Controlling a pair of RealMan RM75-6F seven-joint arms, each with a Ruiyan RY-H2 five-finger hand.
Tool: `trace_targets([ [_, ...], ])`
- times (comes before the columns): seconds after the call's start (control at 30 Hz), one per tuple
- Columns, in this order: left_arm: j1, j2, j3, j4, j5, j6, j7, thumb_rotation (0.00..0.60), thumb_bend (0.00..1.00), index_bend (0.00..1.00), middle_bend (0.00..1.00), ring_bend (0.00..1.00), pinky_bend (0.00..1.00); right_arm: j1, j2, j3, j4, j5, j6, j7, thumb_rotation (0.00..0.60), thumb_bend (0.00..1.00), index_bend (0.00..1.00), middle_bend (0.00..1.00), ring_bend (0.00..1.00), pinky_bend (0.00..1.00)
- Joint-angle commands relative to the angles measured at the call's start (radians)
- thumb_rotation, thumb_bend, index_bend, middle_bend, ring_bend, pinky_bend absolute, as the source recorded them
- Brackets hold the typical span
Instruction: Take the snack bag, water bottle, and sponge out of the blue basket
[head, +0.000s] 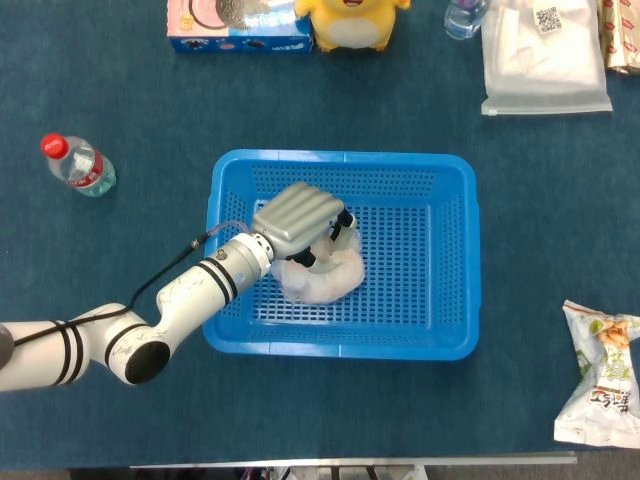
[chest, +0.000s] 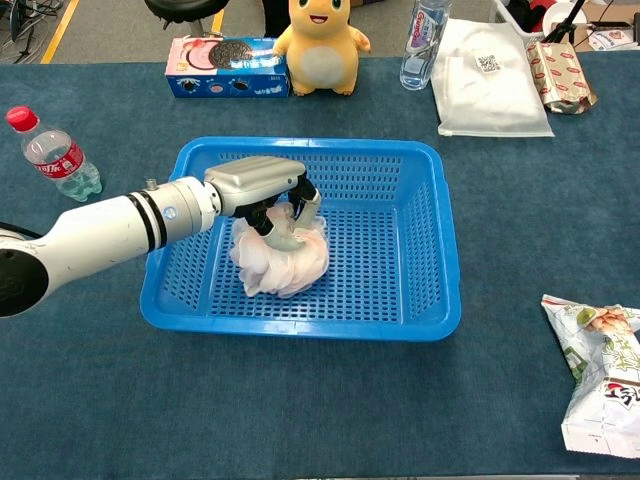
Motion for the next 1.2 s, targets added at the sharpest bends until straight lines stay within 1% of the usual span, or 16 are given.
trace_targets([
  [0.03,0.0,0.008,-0.003,-0.015,-0.007,0.012,0.025,0.6,0.35,0.73,0.63,0.55,0.83,0.0,-0.001,0.0,0.001,0.0,0.0,0.001,0.6,0.0,0.19,0.34,0.34,0.58],
  [0.17,-0.003,0.023,-0.006,-0.044,-0.022,0.026,0.066,0.6,0.38,0.76,0.66,0.58,0.86,-0.002,-0.001,0.0,0.0,-0.002,0.002,0.002,0.6,0.0,0.19,0.34,0.34,0.58],
  [0.5,-0.015,0.064,-0.017,-0.094,-0.057,0.05,0.153,0.6,0.38,0.78,0.68,0.61,0.89,-0.004,-0.004,-0.001,0.006,0.0,0.003,0.009,0.6,0.0,0.19,0.34,0.34,0.58],
  [0.97,-0.057,0.178,-0.068,-0.175,-0.112,0.108,0.299,0.6,0.38,0.79,0.71,0.63,0.9,-0.003,-0.014,0.0,0.015,-0.002,0.003,0.02,0.6,0.0,0.19,0.34,0.34,0.58],
  [1.1,-0.064,0.21,-0.074,-0.188,-0.122,0.135,0.35,0.6,0.38,0.79,0.71,0.63,0.9,-0.002,-0.016,0.0,0.017,-0.003,0.003,0.021,0.6,0.0,0.19,0.34,0.34,0.58],
  [1.2,-0.068,0.228,-0.071,-0.176,-0.145,0.152,0.398,0.6,0.38,0.79,0.72,0.63,0.9,-0.002,-0.019,-0.001,0.019,-0.004,0.001,0.022,0.6,0.0,0.19,0.34,0.34,0.58],
])
